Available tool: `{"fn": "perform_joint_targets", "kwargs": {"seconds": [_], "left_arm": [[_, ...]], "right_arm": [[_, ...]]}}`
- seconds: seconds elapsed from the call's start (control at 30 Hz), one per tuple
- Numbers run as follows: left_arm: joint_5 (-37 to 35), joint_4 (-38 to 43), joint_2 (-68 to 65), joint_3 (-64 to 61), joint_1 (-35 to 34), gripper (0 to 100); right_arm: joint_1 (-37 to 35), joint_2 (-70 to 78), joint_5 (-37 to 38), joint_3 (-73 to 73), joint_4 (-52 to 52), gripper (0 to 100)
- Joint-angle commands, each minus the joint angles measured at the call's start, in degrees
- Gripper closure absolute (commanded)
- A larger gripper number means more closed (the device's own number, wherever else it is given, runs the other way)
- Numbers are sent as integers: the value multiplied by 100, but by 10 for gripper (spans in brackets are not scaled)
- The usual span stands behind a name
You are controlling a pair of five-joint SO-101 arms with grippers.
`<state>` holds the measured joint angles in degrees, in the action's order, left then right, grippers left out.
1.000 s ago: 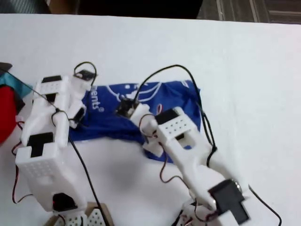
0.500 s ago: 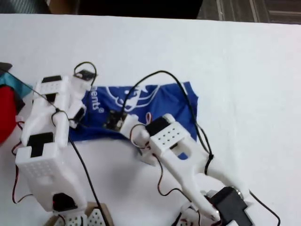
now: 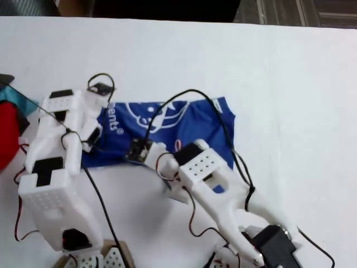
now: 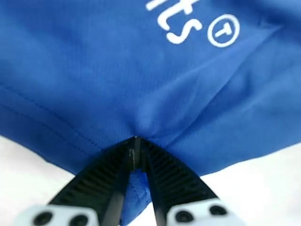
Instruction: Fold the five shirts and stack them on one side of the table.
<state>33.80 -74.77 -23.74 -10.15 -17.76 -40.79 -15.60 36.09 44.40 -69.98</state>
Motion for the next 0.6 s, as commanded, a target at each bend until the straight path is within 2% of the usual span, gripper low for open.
{"fn": "perform_joint_targets", "kwargs": {"seconds": [0.0, 0.1, 0.33, 0.57], "left_arm": [[-9, 176, -62, 13, -26, 973], [-9, 176, -62, 13, -26, 973], [-9, 176, -62, -4, -26, 973], [-9, 176, -62, 4, -26, 973]], "right_arm": [[-4, -277, 202, 193, -66, 808], [48, -251, 308, 422, 57, 808], [734, -145, 642, 510, 804, 808], [752, 743, 712, 475, 875, 808]]}}
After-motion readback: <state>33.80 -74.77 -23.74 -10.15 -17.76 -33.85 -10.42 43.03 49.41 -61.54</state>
